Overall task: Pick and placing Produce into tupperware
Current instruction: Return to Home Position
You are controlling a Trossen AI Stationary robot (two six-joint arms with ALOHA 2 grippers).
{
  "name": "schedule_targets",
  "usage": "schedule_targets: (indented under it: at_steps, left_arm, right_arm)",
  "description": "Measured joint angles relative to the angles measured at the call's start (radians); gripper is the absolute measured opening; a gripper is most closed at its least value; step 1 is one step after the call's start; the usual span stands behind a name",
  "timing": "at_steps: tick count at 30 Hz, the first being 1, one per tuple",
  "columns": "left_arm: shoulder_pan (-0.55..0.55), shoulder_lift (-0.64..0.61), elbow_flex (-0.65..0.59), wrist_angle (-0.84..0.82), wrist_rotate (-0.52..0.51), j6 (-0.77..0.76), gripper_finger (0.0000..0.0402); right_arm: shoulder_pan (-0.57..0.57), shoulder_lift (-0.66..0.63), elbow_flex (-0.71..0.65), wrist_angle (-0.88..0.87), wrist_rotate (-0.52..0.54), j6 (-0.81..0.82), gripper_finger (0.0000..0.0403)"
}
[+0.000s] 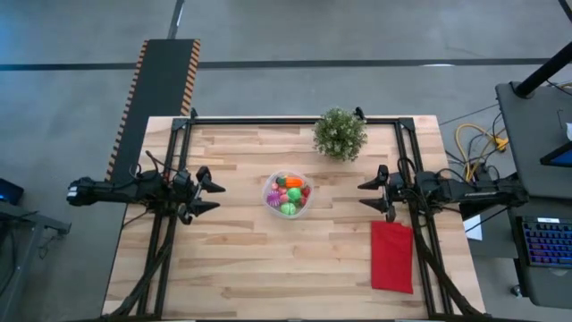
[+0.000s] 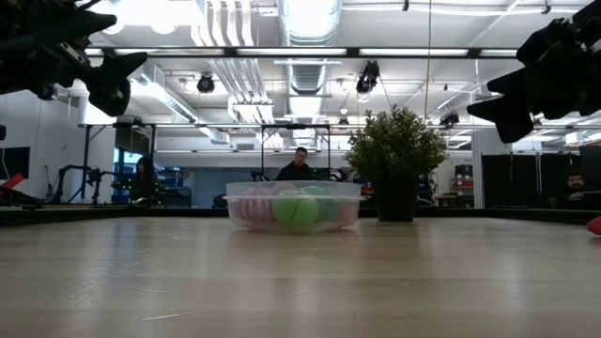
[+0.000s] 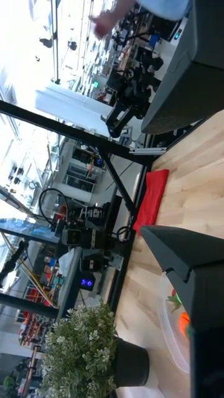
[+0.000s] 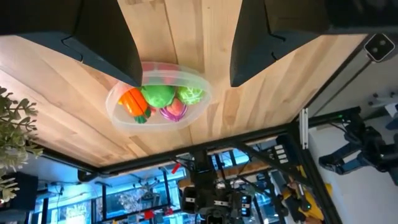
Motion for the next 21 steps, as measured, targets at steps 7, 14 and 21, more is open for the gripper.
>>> schedule_targets:
  at_steps: [7,14,21]
  left_arm:
    - [0.000,0.000,0.000,0.000,0.000,0.000,0.0240]
    - [0.000,0.000,0.000,0.000,0.000,0.000,0.0240]
    - [0.000,0.000,0.000,0.000,0.000,0.000,0.0240]
  right_arm:
    - [0.000,0.000,0.000,0.000,0.000,-0.002,0.0235]
    - [0.000,0.000,0.000,0.000,0.000,-0.002,0.0235]
    - [0.000,-0.025,0.000,0.128,-0.341,0.160,0.0235]
